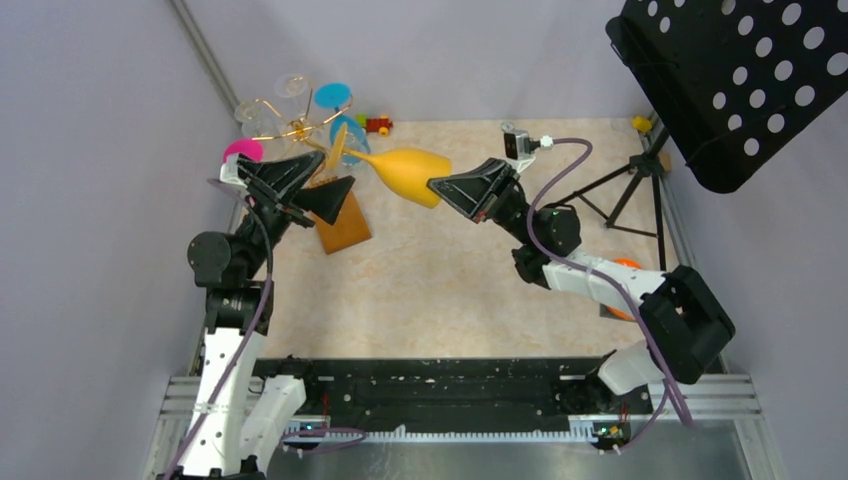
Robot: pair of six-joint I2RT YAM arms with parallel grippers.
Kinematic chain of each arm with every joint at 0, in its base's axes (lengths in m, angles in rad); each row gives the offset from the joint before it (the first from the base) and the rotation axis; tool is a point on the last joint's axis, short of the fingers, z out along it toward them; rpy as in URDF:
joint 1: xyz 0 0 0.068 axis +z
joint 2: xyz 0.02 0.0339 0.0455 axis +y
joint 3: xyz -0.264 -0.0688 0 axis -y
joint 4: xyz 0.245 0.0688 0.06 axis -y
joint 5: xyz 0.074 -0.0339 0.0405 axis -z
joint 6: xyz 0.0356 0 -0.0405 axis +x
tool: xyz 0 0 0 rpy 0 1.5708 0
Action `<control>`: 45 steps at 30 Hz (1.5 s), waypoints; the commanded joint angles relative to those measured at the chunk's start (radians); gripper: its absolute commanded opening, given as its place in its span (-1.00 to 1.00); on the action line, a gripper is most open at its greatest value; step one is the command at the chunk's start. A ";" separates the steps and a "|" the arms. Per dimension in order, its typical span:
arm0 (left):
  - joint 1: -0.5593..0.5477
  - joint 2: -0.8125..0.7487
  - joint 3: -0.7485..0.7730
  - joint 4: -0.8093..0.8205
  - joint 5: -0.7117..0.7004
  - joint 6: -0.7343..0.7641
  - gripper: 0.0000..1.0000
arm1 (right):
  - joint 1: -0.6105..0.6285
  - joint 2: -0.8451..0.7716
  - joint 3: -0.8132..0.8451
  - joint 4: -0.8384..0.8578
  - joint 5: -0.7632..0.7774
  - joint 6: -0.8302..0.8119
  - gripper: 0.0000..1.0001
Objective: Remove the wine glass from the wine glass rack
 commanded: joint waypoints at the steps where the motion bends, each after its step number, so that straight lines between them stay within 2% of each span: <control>1: -0.003 -0.009 0.056 -0.052 -0.004 0.200 0.82 | 0.009 -0.091 0.025 -0.140 0.063 -0.143 -1.00; 4: -0.003 -0.016 0.077 -0.137 0.006 0.354 0.87 | 0.008 -0.142 0.038 -0.288 0.120 -0.243 -1.00; 8: -0.003 -0.040 0.126 -0.390 -0.013 0.645 0.93 | 0.008 -0.179 0.111 -0.547 0.171 -0.443 -1.00; 11: -0.003 -0.031 0.171 -0.534 0.027 0.832 0.96 | 0.008 -0.177 0.202 -0.761 0.238 -0.581 -1.00; 14: -0.003 -0.003 0.236 -0.675 0.040 0.978 0.96 | 0.008 -0.129 0.325 -1.044 0.327 -0.690 -1.00; 17: -0.003 0.005 0.279 -0.814 -0.004 1.101 0.96 | 0.008 -0.058 0.459 -1.305 0.417 -0.787 -1.00; 23: -0.003 -0.012 0.320 -0.947 -0.094 1.279 0.96 | 0.007 0.069 0.691 -1.707 0.604 -0.939 -1.00; 27: -0.003 -0.018 0.344 -0.999 -0.137 1.338 0.97 | -0.006 0.151 0.823 -1.886 0.658 -1.015 -1.00; 32: -0.003 -0.034 0.346 -1.035 -0.173 1.371 0.97 | -0.087 0.277 0.989 -2.130 0.589 -1.082 -1.00; 35: -0.003 -0.042 0.341 -1.041 -0.187 1.373 0.97 | -0.136 0.322 1.035 -2.190 0.533 -1.113 -1.00; 45: -0.003 -0.033 0.318 -1.025 -0.175 1.344 0.97 | -0.238 0.460 1.127 -2.255 0.548 -1.177 -1.00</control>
